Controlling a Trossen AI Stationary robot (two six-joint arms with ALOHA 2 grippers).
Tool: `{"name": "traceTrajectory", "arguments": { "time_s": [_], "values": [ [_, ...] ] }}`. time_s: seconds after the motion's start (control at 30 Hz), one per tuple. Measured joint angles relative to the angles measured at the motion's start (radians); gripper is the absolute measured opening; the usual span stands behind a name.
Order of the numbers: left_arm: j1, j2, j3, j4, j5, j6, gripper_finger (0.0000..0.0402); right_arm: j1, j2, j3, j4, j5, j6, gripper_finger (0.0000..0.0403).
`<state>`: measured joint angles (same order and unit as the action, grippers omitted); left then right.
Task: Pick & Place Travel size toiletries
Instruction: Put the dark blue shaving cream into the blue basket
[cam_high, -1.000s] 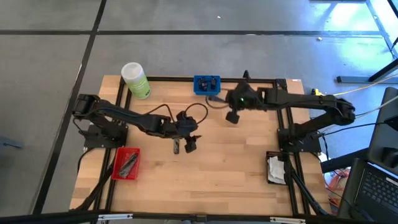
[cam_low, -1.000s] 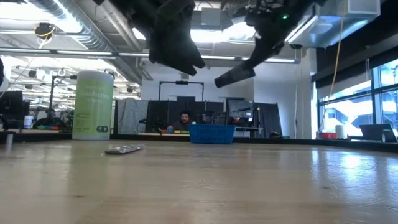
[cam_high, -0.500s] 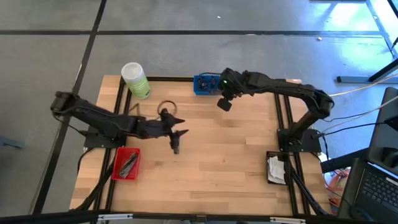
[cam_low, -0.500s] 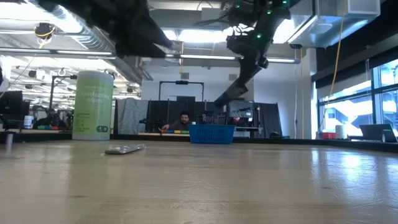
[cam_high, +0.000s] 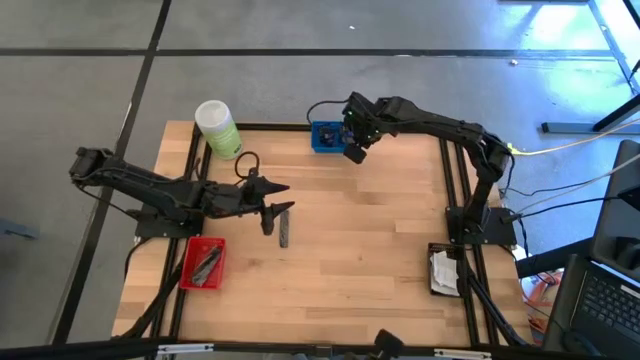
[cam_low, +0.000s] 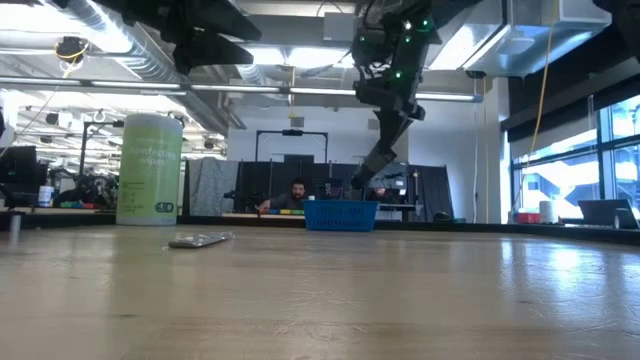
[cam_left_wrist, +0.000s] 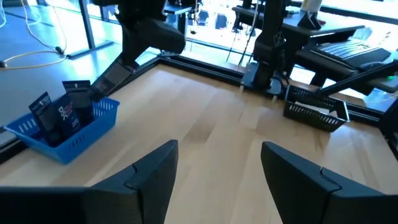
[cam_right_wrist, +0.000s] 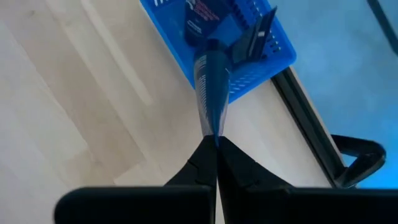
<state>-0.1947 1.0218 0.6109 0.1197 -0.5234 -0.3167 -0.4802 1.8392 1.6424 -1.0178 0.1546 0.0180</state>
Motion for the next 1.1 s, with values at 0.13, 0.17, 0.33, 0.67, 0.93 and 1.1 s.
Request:
{"name": "traceTrajectory", "arguments": {
  "time_s": [0.13, 0.17, 0.33, 0.67, 0.93, 1.1],
  "values": [
    [0.0, 0.0, 0.0, 0.001, 0.0, 0.0, 0.023, -0.011, 0.021, 0.0, 0.0, -0.016, 0.001, 0.0],
    [0.0, 0.0, 0.0, 0.003, 0.001, 0.0, 0.023, -0.011, 0.025, 0.0, 0.0, -0.016, 0.001, 0.0],
    [0.0, 0.0, 0.0, 0.004, 0.001, -0.002, 0.0228, -0.01, 0.037, 0.005, -0.009, -0.02, 0.012, 0.0],
    [0.0, 0.001, 0.0, 0.015, -0.005, -0.002, 0.0229, -0.001, 0.113, 0.316, -0.261, -0.092, 0.082, 0.0],
    [0.0, 0.001, 0.0, 0.01, 0.074, -0.002, 0.0228, -0.009, 0.318, 0.582, -0.496, -0.046, 0.071, 0.0],
    [0.0, 0.001, 0.0, 0.012, 0.089, 0.022, 0.023, -0.014, 0.356, 0.656, -0.503, -0.043, 0.051, 0.0]
  ]
}}
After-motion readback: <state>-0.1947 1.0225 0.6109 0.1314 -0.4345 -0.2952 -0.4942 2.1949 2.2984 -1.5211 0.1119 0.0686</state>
